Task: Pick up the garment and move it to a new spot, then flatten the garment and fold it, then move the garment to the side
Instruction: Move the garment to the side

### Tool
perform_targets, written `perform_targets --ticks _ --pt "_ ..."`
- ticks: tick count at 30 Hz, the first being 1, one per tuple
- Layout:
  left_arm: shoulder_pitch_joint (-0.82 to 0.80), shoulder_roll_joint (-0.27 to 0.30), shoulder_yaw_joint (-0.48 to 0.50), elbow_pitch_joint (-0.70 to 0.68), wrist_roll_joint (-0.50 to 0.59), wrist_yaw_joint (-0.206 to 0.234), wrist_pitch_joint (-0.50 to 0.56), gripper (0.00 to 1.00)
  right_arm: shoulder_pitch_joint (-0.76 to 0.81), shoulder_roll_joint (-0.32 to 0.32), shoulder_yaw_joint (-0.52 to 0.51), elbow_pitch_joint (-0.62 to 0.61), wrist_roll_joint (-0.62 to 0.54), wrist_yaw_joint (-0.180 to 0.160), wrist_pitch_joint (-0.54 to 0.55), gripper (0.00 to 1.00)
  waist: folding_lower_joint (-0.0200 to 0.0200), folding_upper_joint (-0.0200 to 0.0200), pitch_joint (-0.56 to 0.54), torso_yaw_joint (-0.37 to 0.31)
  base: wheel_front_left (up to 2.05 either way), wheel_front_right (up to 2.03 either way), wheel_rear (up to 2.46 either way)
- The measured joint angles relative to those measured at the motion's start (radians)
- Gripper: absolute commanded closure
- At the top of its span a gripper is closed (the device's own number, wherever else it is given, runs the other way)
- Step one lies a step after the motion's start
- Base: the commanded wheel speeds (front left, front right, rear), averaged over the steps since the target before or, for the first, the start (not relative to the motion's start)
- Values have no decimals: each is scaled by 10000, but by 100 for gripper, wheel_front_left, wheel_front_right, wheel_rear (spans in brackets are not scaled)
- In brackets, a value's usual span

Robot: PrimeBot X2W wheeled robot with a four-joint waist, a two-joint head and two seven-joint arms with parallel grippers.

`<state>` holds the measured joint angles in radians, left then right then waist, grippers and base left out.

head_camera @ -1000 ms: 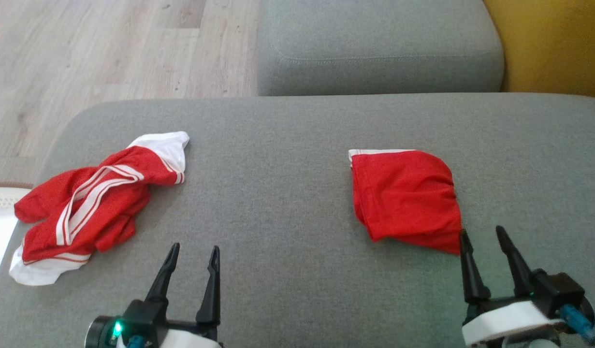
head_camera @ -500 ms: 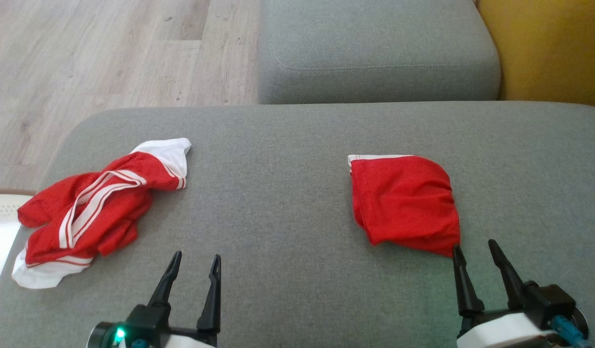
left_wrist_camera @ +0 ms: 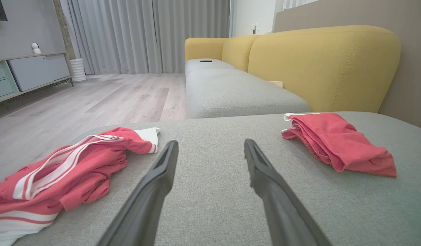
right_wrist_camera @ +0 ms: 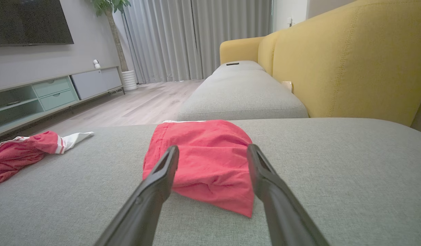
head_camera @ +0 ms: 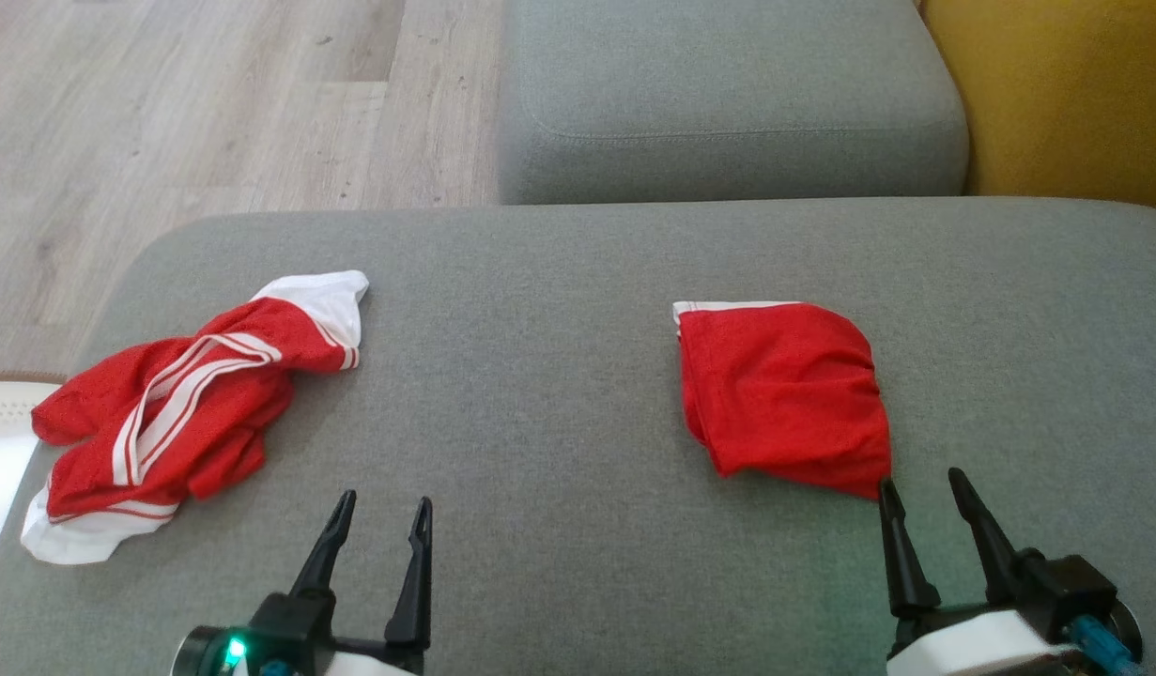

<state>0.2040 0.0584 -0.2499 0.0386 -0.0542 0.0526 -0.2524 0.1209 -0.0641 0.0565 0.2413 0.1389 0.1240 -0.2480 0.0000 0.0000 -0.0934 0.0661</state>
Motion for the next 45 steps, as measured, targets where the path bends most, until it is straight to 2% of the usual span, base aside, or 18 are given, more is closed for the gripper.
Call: perform_targets --ticks 17,23,26,29,35,40,45 --pt "-9 -2 -222 -71 104 4 0 0 93 10 -107 226 146 0 0 0 0 0 526 69 0 0 0" --pt "-110 -4 -451 -176 190 -13 0 0 -865 -341 -445 771 393 0 23 0 0 0 1061 108 0 0 0" --pt "-550 -8 -623 -301 192 -17 0 0 -2173 -765 -708 1277 604 0 617 0 0 0 1514 109 0 0 0" --pt "-933 -12 -662 -345 192 -88 -2 0 -3057 -1041 -681 1758 1072 0 1701 0 1 0 1794 91 0 0 0" --pt "-1156 -21 -982 -343 190 -186 -2 0 -3940 -1680 -169 2746 2297 0 3862 0 1 0 2183 117 0 0 0" --pt "-1529 -29 -1110 -341 173 -174 -2 0 -4440 -2061 148 3062 2750 0 4084 0 1 0 2450 223 0 0 0" --pt "-1712 -38 -1239 -341 155 -155 -2 0 -4885 -2073 583 3747 3296 0 4217 0 1 0 2656 277 0 0 0"
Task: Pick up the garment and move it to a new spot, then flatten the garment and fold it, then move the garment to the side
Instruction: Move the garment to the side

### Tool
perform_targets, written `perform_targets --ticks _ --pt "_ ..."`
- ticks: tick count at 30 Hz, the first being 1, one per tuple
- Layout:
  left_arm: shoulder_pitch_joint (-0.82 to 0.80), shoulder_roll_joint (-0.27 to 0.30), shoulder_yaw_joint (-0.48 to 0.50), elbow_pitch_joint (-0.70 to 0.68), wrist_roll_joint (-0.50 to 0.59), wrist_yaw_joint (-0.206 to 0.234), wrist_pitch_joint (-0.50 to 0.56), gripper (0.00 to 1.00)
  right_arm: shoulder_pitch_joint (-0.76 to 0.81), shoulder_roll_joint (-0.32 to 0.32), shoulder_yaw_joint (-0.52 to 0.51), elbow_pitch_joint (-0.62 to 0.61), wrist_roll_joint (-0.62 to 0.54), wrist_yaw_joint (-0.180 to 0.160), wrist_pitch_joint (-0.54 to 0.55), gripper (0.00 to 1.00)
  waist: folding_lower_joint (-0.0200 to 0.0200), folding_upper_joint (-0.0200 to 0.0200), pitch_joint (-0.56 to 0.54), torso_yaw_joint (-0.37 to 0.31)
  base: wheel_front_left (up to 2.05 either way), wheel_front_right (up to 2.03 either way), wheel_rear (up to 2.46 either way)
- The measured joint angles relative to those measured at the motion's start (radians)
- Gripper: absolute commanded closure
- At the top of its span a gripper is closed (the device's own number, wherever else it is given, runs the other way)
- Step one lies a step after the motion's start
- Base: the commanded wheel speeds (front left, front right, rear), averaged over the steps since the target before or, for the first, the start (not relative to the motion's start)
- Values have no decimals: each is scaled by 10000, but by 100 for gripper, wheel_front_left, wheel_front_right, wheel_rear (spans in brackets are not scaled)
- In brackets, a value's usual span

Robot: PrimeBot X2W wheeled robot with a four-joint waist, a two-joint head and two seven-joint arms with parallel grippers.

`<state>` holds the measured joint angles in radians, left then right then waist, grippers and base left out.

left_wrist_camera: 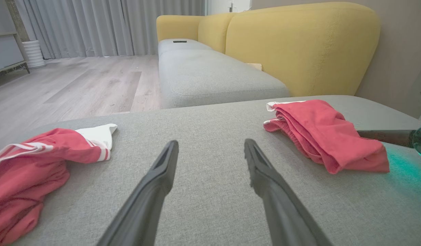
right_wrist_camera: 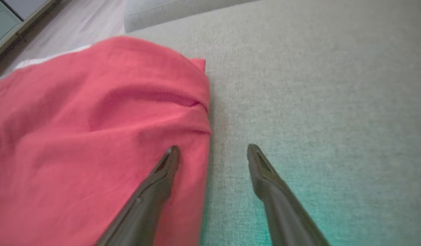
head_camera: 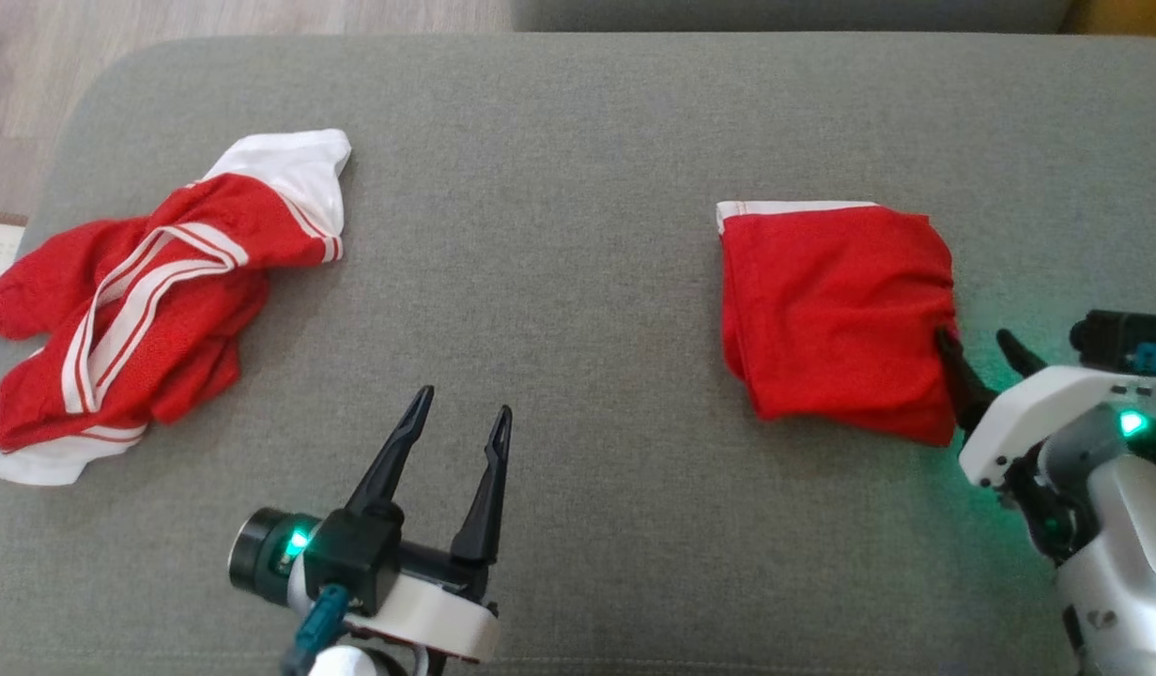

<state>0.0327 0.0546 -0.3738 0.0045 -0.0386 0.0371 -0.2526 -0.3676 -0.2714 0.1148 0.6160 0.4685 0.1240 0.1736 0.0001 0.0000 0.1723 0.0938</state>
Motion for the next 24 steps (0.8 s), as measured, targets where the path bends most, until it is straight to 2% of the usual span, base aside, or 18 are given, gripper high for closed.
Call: perform_targets --ticks 2,3,4,5,6,7,14,19,24 --pt "-3 0 -12 0 -88 61 0 0 -98 0 238 332 192 0 128 0 0 0 80 10 0 0 0" --pt "-11 0 -19 0 -84 73 0 0 -148 0 393 472 320 0 157 9 0 0 125 11 0 0 0" --pt "-29 -2 -29 -2 -84 73 0 0 -191 0 552 539 460 0 245 36 0 0 173 11 0 0 0" --pt "-64 -2 -40 -2 -84 73 0 0 -267 -8 696 581 610 0 280 59 0 0 225 11 0 0 0" --pt "-119 -2 -59 -4 -86 75 0 0 -386 -44 798 625 746 0 293 95 -1 0 283 11 0 0 0" --pt "-198 -4 -69 -8 -88 82 0 0 -520 -104 936 667 840 0 291 100 0 0 345 10 0 0 0" --pt "-586 -10 -94 -155 -257 155 0 0 -1209 -717 1402 859 901 2 -263 100 0 0 843 -183 0 0 0" --pt "-880 -10 -199 -412 -257 109 0 0 -1841 -1557 1306 1049 571 2 -533 100 0 0 1259 -451 0 0 0" --pt "-1899 -19 -483 -892 -140 -35 -2 0 -2729 -2575 836 1030 176 2 -654 100 0 0 1989 -825 0 0 0"
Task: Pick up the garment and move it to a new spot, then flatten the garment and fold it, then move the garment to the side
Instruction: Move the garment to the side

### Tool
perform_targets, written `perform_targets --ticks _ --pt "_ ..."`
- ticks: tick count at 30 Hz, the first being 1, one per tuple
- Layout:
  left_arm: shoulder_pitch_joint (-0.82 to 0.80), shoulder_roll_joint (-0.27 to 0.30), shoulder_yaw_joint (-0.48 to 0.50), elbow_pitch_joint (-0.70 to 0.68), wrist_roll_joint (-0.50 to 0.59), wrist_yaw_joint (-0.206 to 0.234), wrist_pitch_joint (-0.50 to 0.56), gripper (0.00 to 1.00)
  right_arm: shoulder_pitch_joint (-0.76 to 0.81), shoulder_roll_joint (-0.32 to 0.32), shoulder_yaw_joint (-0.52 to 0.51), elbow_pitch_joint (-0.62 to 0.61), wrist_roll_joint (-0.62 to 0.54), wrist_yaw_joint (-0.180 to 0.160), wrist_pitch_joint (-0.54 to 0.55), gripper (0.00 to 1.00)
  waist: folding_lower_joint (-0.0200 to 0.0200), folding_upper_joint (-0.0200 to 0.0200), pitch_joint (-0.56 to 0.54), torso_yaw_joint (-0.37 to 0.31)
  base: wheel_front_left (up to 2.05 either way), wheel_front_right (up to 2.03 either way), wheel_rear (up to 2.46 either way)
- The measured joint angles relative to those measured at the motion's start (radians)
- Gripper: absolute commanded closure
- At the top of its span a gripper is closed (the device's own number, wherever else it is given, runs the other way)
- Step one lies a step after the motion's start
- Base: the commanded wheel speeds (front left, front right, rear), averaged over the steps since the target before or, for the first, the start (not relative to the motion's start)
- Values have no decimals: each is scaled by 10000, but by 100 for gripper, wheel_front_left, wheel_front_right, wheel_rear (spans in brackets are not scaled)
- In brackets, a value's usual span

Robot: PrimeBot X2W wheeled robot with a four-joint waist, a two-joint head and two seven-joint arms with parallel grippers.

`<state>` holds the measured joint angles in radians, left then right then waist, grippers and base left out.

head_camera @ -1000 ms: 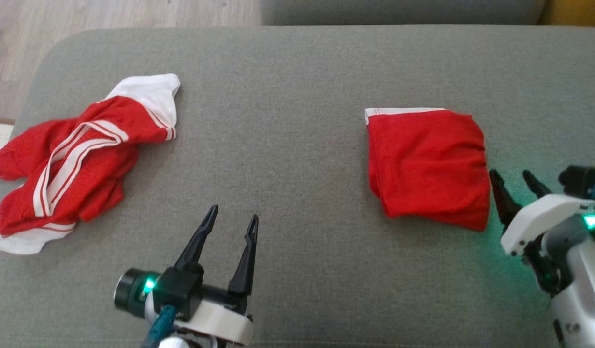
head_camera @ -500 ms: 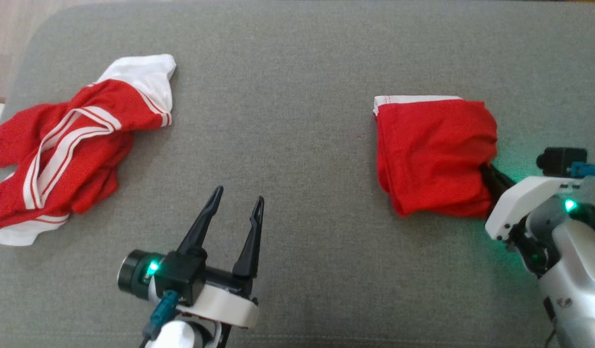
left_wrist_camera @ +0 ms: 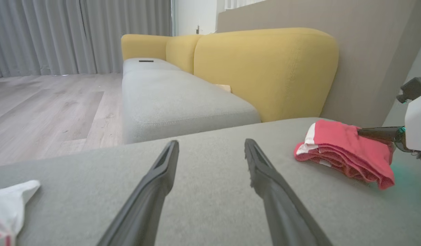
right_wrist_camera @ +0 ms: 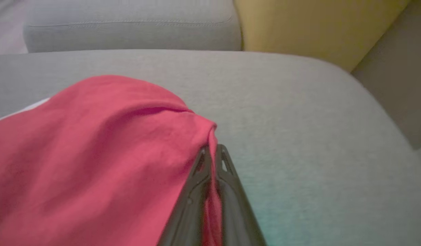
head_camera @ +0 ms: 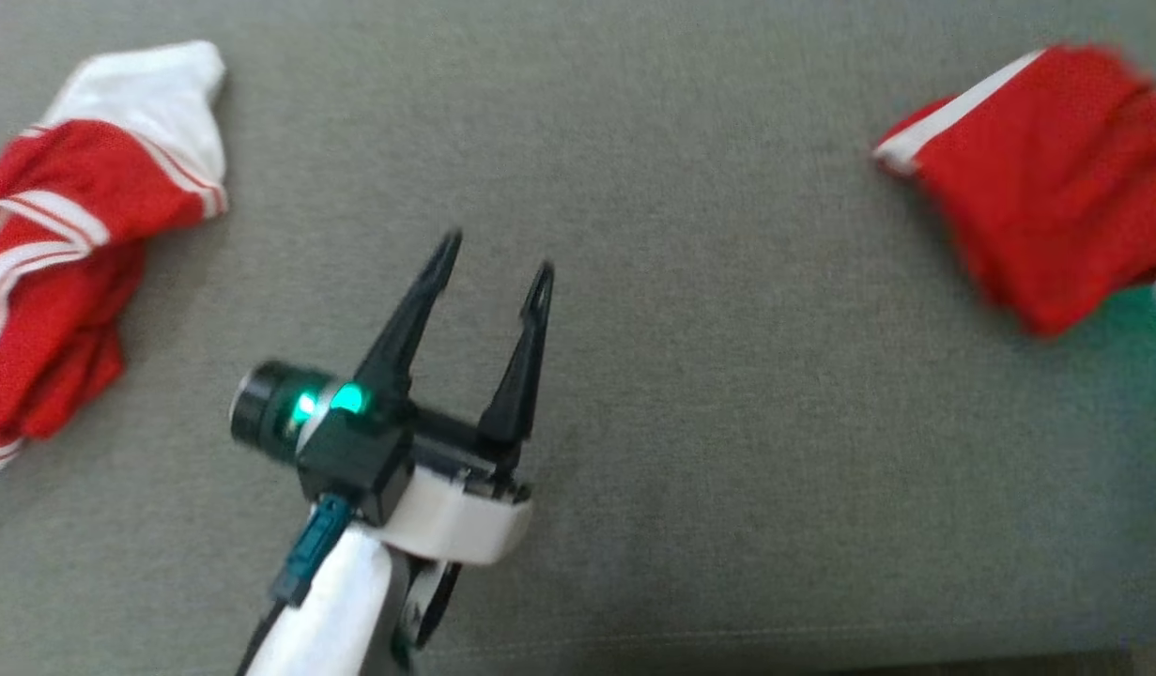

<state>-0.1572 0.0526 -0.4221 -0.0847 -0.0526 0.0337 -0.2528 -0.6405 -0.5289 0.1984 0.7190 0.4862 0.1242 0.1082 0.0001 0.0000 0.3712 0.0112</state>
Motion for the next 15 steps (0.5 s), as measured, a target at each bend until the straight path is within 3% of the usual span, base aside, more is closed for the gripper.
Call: perform_targets --ticks 15 --pt "-2220 -6 -988 -1248 430 -163 -40 0 -693 -2140 -2752 -253 -744 0 -782 100 1 0 2420 -671 0 0 0"
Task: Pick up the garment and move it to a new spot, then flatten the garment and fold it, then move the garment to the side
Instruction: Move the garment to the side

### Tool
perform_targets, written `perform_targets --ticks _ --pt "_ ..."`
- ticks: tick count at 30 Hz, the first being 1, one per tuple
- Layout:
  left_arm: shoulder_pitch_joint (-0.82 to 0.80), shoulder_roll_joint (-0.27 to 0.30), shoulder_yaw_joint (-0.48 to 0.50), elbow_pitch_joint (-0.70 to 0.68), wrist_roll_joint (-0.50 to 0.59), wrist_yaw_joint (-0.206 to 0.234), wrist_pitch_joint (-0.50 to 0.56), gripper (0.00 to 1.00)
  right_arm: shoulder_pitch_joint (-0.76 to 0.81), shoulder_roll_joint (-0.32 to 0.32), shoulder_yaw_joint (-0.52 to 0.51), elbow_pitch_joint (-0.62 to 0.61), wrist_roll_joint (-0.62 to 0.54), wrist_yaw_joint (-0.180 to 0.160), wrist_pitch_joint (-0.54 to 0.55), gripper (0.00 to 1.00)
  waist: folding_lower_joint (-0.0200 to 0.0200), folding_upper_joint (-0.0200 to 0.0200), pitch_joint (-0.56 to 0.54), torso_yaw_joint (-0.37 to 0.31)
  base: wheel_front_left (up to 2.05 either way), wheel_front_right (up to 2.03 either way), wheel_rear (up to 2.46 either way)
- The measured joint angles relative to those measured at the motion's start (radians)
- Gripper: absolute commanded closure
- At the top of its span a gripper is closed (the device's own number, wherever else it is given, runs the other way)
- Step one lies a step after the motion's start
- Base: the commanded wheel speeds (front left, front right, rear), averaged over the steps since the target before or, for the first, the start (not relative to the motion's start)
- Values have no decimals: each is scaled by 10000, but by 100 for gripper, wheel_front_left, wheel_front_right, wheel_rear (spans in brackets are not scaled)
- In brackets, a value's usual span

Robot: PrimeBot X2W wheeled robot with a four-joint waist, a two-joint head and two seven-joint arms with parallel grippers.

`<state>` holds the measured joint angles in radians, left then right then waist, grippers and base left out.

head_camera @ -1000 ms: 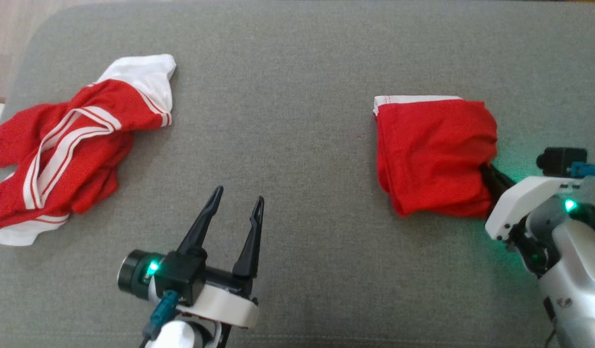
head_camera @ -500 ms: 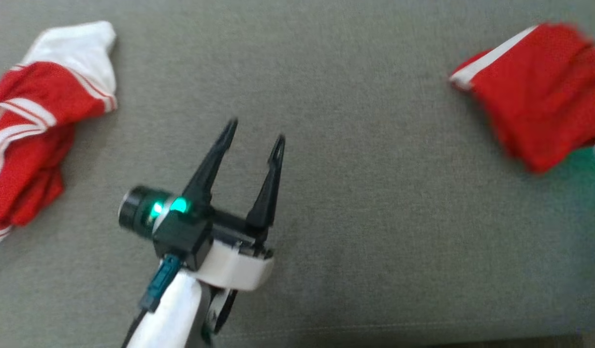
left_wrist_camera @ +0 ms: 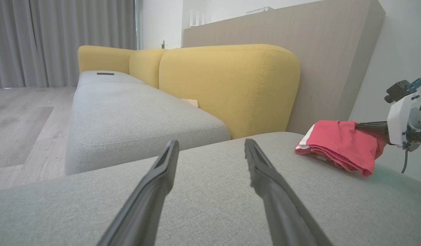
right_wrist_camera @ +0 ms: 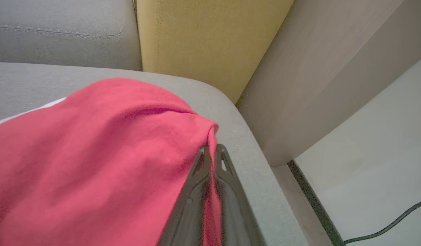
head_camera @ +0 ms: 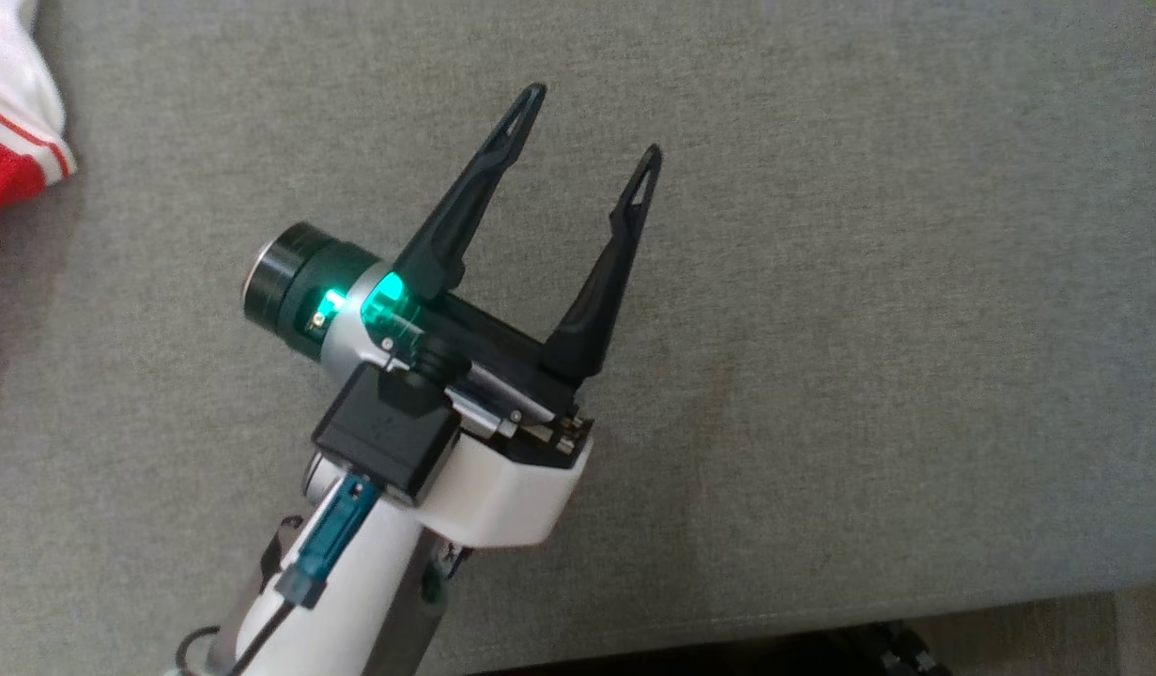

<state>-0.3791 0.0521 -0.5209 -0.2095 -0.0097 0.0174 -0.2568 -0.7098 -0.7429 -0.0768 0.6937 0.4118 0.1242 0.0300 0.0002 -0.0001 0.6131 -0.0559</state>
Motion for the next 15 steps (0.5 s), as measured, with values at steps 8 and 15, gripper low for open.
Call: perform_targets --ticks 8,15 --pt "-394 2 -81 -169 8 -2 0 0 47 -439 -1371 -121 -625 0 251 60 0 0 670 114 0 0 0" --pt "-402 4 12 46 -10 71 -2 0 55 343 -2765 -286 -2754 0 514 0 -2 0 217 316 0 0 0"
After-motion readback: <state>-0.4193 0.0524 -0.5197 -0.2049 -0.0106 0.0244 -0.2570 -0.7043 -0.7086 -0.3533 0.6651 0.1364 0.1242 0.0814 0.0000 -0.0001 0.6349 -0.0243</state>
